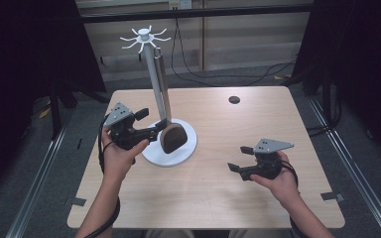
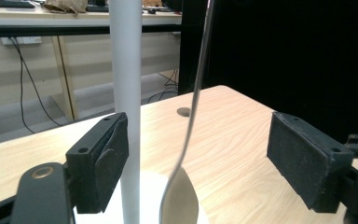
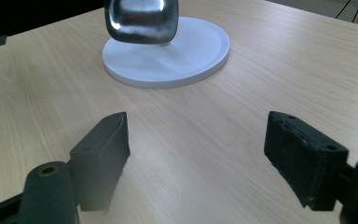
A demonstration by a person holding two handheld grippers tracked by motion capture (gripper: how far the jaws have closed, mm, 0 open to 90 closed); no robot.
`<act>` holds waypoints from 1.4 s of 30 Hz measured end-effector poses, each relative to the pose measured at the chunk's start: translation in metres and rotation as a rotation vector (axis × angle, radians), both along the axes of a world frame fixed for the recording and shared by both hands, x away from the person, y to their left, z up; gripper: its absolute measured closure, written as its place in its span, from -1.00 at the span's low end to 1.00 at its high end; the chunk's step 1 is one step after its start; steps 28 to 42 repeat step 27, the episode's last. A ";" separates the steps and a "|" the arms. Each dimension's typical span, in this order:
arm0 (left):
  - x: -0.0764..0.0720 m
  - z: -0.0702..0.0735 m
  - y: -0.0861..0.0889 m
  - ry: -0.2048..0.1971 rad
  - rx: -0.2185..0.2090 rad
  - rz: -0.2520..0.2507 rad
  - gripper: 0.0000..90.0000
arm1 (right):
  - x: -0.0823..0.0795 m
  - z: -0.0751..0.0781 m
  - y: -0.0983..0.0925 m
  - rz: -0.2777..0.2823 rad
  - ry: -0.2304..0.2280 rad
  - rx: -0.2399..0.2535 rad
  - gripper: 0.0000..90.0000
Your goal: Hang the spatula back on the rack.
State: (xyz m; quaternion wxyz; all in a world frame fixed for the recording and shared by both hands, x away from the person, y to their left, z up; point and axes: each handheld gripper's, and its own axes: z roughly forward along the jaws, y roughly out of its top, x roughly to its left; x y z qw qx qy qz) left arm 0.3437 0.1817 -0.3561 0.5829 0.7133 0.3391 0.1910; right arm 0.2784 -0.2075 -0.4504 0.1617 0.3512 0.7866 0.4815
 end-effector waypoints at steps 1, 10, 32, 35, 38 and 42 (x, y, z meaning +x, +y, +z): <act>-0.001 -0.003 0.001 0.001 -0.005 -0.001 -0.55 | 0.000 0.000 0.000 0.000 0.001 0.000 -0.52; -0.009 -0.025 0.003 0.012 0.006 0.003 -0.57 | 0.000 -0.001 0.000 0.000 0.003 0.000 -0.53; -0.019 -0.057 0.012 0.053 -0.006 0.015 -0.60 | -0.001 -0.003 -0.002 -0.007 0.007 -0.004 -0.53; -0.019 -0.057 0.012 0.053 -0.006 0.015 -0.60 | -0.001 -0.003 -0.002 -0.007 0.007 -0.004 -0.53; -0.019 -0.057 0.012 0.053 -0.006 0.015 -0.60 | -0.001 -0.003 -0.002 -0.007 0.007 -0.004 -0.53; -0.019 -0.057 0.012 0.053 -0.006 0.015 -0.60 | -0.001 -0.003 -0.002 -0.007 0.007 -0.004 -0.53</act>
